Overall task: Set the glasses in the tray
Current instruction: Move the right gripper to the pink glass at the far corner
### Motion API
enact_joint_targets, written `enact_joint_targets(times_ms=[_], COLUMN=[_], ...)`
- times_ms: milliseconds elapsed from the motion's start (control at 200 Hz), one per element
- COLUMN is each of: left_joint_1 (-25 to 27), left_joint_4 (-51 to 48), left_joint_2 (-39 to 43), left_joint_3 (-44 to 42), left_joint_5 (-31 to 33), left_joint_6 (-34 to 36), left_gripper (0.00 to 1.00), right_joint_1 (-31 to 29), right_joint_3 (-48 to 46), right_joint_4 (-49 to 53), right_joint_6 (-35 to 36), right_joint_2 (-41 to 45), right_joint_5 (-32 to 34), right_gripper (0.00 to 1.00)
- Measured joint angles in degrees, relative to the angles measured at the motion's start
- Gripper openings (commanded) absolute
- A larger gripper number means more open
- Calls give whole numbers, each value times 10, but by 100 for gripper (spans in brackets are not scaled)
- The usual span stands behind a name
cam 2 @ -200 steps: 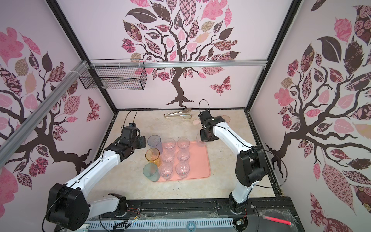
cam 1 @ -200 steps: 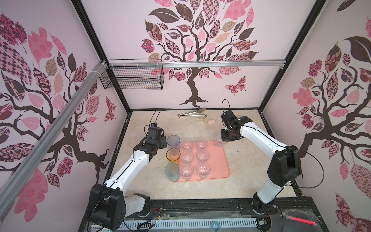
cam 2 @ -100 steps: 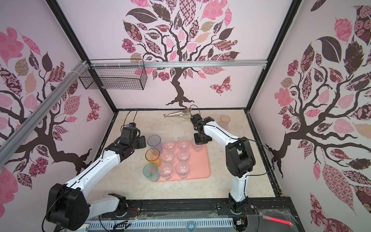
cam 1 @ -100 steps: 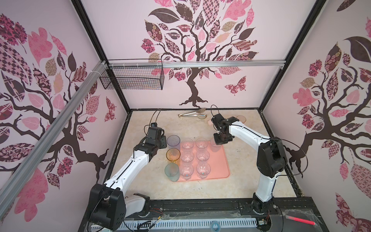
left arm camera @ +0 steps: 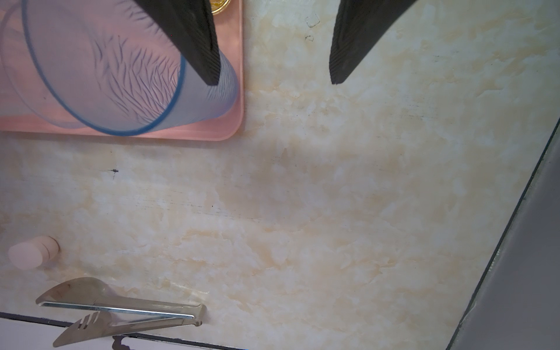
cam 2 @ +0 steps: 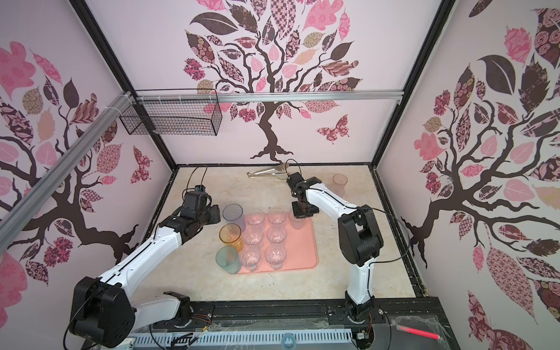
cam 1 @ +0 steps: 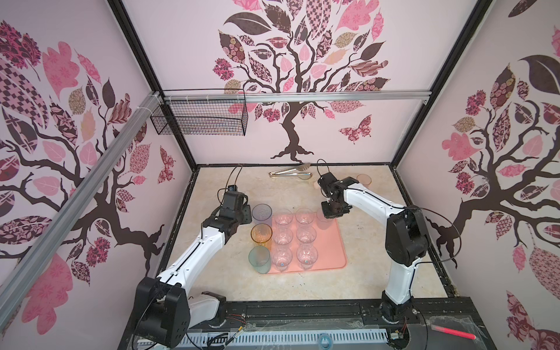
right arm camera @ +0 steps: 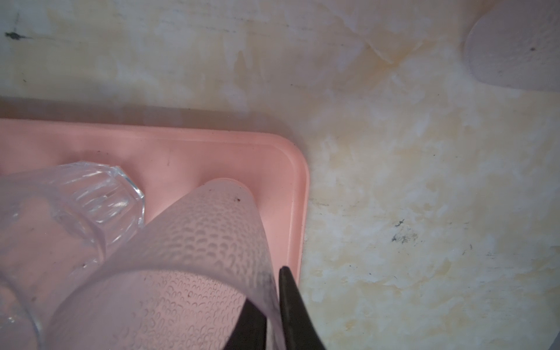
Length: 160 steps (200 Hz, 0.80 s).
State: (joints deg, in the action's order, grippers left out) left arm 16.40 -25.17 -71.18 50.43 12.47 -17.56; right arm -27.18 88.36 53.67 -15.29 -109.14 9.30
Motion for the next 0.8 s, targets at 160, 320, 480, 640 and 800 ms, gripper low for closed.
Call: enact_joint_targets(times_ms=[160,320,480,640,800], left_joint_1=[0,0,0,2,61], left_joint_4=[0,4,-23,-72,-83], left_joint_2=[0,7,23,23,31], left_joint_3=[0,-3,12,86,141], left_joint_5=[0,2,3,-2,16], left_joint_6=[-2,-4,-7,-15,-5], left_gripper=[62,63,62,62,63], right_joint_1=[0,5,34,92,150], right_joint_3=[27,75,127,139,111], right_joint_4=[16,40,58,16,-59], right_joint_6=[6,8,4,-25,-79], right_joint_2=[0,5,31,95,142], right_joint_5=[0,0,-18,-55,-64], right_gripper=[35,42,49,55,55])
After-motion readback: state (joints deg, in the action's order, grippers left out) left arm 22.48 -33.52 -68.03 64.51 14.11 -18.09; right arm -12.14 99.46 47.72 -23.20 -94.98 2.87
